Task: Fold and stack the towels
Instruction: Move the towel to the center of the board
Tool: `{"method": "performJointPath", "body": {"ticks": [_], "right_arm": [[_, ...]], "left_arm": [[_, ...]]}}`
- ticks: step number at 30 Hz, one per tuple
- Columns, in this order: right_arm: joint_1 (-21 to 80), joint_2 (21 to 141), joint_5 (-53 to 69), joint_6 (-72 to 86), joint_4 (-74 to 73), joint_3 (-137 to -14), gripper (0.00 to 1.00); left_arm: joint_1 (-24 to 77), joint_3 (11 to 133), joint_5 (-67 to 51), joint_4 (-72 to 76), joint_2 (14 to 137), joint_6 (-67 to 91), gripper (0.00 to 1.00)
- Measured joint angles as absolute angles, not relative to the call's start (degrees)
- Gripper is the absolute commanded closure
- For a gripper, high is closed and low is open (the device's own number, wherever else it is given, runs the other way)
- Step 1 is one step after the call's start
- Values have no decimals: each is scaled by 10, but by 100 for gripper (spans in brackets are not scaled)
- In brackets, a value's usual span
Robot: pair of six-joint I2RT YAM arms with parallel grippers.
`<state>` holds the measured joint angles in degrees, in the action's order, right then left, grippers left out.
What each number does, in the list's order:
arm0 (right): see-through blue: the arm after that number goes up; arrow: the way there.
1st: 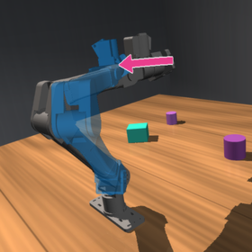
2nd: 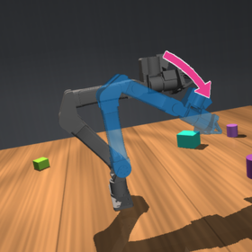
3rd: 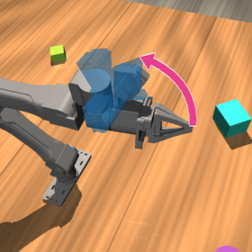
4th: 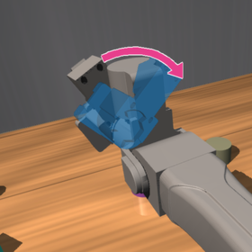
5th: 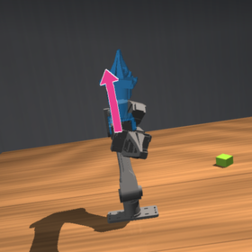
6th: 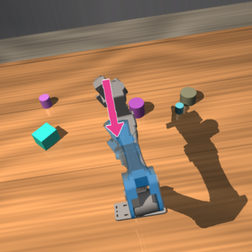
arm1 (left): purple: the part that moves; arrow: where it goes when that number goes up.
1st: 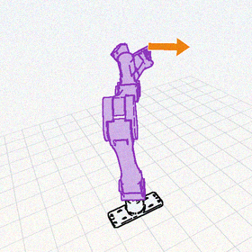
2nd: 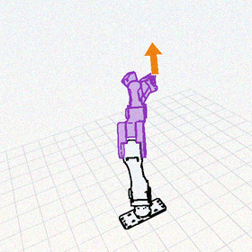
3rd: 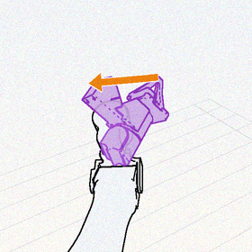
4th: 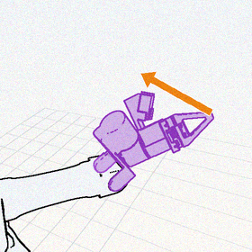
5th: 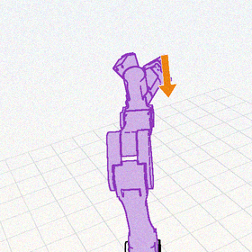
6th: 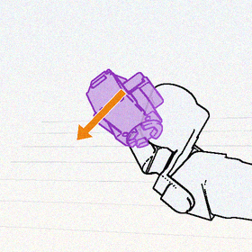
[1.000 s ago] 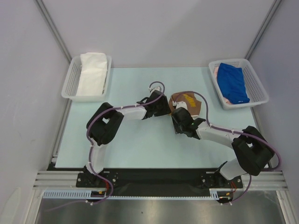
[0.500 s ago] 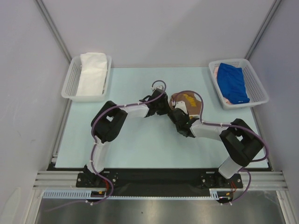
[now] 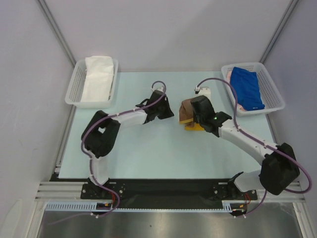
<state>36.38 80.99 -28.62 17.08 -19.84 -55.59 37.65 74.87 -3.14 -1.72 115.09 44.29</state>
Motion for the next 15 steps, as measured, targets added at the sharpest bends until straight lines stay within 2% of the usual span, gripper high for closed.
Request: {"method": "performJointPath", "body": {"ticks": [8,10,12,13,15], "right_arm": [[359,718,-180,187,-273,-676,97],[349,712,-147,194,-290,-708,98],[335,712,-119,200,-302,-738,99],[330,712,-108,204,-304,-748,99],[326,712,-95,211,-306,-757,99]], "left_arm": [[356,691,8,-36,905,398,99],[352,689,9,-39,851,390,82],[347,689,-2,-34,825,389,71],[343,680,-12,-17,819,391,61],[339,643,-39,28,819,405,57]]}}
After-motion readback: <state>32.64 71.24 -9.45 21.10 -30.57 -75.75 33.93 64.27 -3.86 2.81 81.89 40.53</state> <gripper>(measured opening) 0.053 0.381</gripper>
